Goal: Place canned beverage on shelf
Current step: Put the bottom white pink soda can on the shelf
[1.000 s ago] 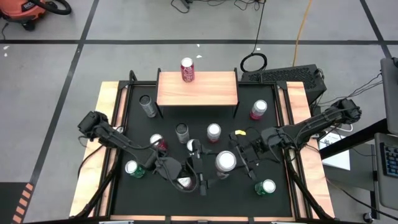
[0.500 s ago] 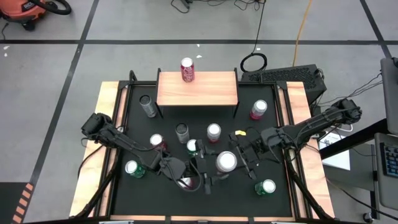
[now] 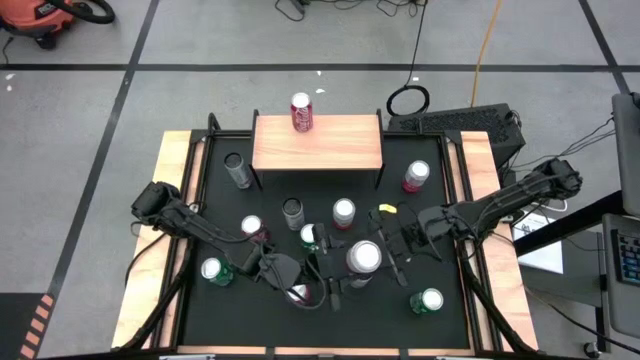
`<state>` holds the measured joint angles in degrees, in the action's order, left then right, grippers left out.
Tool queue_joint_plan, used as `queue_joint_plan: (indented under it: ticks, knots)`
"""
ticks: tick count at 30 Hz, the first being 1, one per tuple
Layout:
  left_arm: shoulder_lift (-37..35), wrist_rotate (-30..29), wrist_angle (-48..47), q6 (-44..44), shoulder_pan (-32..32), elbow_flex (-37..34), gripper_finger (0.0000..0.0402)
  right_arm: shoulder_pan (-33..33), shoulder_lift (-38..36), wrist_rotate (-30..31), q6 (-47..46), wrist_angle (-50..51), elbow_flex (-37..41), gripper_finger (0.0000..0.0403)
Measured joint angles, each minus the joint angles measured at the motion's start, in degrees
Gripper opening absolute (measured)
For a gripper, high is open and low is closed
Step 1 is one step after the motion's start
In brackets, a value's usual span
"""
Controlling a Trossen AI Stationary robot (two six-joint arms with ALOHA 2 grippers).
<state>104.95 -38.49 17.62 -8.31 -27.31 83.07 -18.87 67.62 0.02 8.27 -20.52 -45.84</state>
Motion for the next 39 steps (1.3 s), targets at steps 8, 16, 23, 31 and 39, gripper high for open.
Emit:
queue_joint_plan:
  ticks: [8,16,23,31,39]
  knots:
    - [0.10,-4.04,0.93,-2.13,0.13,-0.04,0.0279,0.07,-3.52,5.52,-0.30,5.94,0.00,0.0396]
    - [-0.99,-4.20,0.97,-2.67,1.21,-0.07,0.0279,0.11,-10.77,8.87,0.07,14.80,-0.09,0.0394]
    - [-1.01,-3.44,0.77,-0.87,4.10,-0.07,0.0279,0.15,-18.72,16.96,0.52,22.49,-0.11,0.0393]
    - [-0.46,-0.55,1.48,1.87,6.86,-0.07,0.0279,0.11,-24.48,16.45,-4.23,21.84,-0.11,0.0393]
    - [0.50,-0.50,2.85,1.95,8.20,-0.07,0.0279,0.09,-23.30,14.52,-9.28,17.98,-0.11,0.0393]
